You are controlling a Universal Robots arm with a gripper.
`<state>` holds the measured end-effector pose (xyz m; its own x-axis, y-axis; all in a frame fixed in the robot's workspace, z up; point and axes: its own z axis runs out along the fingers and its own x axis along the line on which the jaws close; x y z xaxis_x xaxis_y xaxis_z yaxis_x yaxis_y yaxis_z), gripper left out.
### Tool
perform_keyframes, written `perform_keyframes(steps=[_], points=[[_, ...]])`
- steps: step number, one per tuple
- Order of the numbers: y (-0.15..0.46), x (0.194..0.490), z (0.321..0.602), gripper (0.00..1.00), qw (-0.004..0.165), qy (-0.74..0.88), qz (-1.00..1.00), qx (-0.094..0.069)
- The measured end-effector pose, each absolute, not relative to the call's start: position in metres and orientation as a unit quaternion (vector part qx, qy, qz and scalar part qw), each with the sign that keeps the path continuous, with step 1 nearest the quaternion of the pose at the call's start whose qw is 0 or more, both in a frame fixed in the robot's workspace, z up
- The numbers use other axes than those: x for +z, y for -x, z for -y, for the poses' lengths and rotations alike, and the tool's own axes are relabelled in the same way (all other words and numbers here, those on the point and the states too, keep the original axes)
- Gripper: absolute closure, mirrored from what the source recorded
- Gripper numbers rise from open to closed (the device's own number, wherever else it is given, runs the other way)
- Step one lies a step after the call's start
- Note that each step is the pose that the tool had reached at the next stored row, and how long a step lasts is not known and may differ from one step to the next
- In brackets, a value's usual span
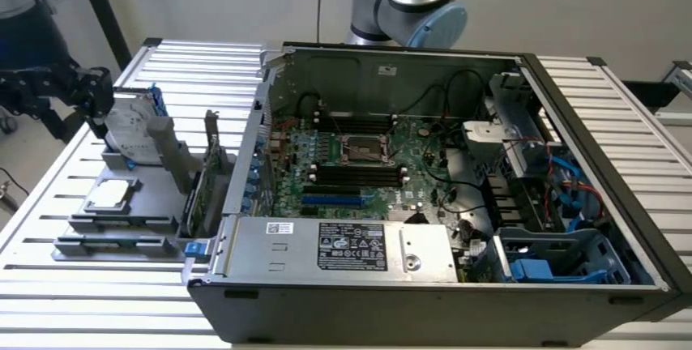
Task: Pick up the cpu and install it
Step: 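Pick up the cpu and move it towards the insertion slot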
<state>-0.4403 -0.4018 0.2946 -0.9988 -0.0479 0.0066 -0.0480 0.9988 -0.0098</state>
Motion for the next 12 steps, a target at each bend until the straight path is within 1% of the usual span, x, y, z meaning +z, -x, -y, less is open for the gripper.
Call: perform_keyframes(steps=[12], points=[[0.444,0.273,0.402,0.4,0.003,-0.019,1.0,0.005]])
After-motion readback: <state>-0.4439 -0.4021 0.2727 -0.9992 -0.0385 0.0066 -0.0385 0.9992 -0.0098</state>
